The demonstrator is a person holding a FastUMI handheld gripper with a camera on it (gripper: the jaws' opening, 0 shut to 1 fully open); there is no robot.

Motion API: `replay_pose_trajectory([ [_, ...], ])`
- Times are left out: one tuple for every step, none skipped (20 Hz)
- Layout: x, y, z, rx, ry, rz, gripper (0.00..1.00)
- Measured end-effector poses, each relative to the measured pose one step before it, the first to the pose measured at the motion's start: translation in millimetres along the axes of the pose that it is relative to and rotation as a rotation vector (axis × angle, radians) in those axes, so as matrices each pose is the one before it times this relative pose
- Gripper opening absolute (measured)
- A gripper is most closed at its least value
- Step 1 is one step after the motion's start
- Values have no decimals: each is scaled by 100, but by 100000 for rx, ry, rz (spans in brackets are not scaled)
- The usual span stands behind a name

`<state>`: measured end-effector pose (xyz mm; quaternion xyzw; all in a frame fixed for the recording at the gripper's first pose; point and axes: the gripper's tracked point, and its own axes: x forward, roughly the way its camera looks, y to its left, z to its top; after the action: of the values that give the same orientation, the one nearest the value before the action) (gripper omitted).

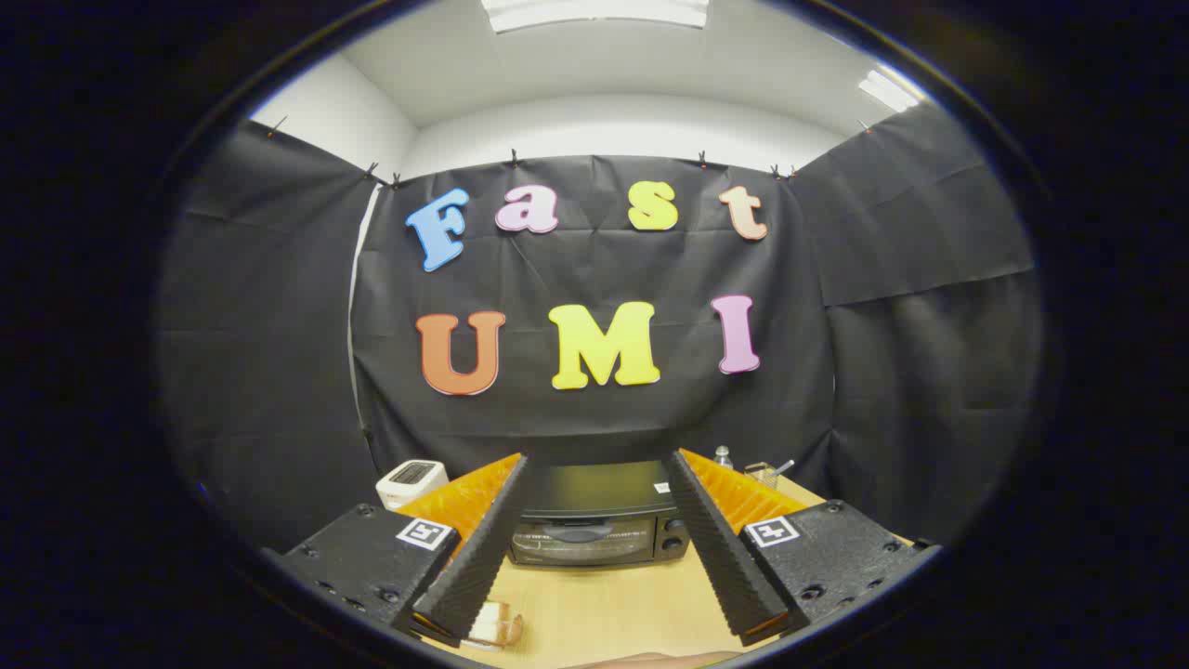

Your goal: Open the toaster oven, put the food inside, and close the toaster oven door.

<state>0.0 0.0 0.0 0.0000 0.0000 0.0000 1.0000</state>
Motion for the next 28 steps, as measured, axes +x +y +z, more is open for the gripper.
replay_pose_trajectory([
  [150,-26,-459,98,629,47,99],
  [205,49,-105,294,214,21,99],
  [260,-34,-300,457,498,-248,99],
  [198,-34,-232,56,714,-203,99],
  [169,-61,-270,-302,538,-300,99],
  [156,-66,-143,-534,309,-564,99],
  [140,52,-117,-254,34,-178,99],
  [173,76,9,-223,-123,-53,99],
  [17,-82,14,-153,-560,-314,99],
  [165,42,59,-112,-151,-158,99],
  [162,100,-169,70,-89,114,99],
  [106,118,-96,-12,204,234,99],
  [189,-27,-181,-2,282,129,99],
  [238,-28,-156,190,265,164,99],
  [318,-92,-316,-39,459,-399,99],
  [396,-207,-237,-23,259,-586,99],
  [497,11,-225,-127,12,-230,99],
  [487,121,-348,-309,297,56,99],
  [525,95,-369,-528,139,366,99],
  [560,49,-387,-446,455,131,99],
  [613,132,-421,-265,-95,252,99],
  [700,154,-286,-144,17,264,99],
  [695,425,-392,235,75,1323,99],
  [872,455,-589,846,1096,1727,99],
  [745,258,-484,1036,243,1477,99],
  [1052,211,-420,325,680,881,99],
  [1262,-45,-743,242,1167,359,99],
  [1290,210,-720,463,1461,646,99],
])
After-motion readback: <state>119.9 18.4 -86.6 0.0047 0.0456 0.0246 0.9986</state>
